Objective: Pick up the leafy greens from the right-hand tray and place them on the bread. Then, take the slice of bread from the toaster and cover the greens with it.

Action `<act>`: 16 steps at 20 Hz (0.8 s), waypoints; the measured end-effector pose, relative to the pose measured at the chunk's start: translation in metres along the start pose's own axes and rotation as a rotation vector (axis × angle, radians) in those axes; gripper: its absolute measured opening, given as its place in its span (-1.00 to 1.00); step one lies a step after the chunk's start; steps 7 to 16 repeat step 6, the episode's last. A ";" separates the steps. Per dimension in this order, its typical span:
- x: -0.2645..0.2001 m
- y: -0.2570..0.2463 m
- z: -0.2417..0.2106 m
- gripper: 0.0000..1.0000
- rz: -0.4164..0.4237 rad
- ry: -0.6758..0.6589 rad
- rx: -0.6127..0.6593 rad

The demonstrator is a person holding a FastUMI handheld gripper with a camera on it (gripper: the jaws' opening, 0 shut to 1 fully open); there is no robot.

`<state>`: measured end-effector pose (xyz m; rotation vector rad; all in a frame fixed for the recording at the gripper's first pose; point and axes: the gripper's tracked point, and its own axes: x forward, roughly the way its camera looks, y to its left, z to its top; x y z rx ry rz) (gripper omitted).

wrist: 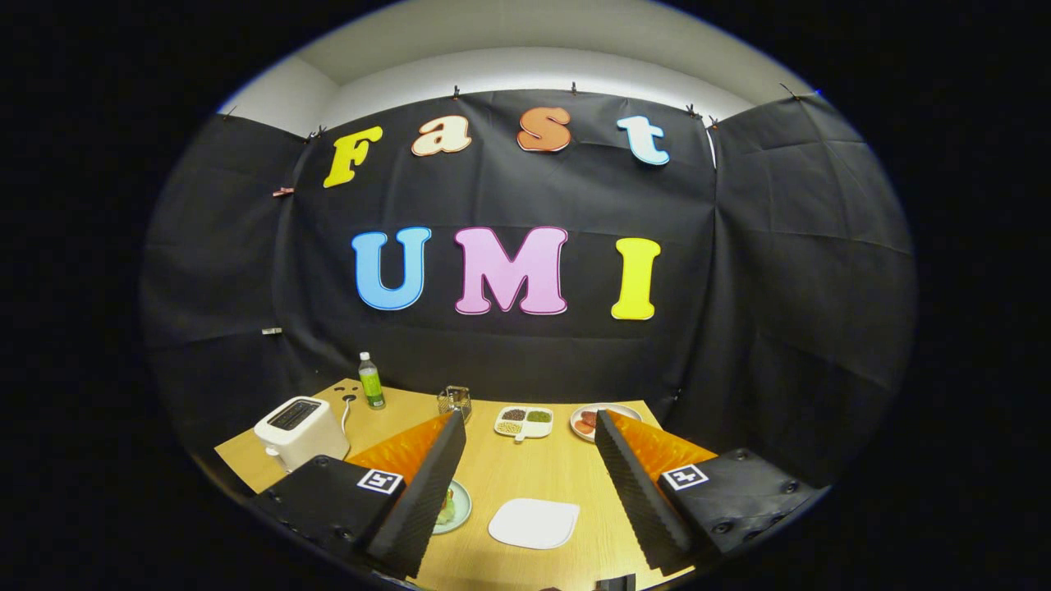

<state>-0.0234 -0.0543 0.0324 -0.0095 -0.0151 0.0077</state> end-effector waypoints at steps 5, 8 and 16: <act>0.013 0.008 -0.002 0.96 -0.019 0.024 0.008; 0.016 0.011 -0.003 0.96 -0.020 0.026 0.011; 0.016 0.011 -0.003 0.96 -0.020 0.026 0.011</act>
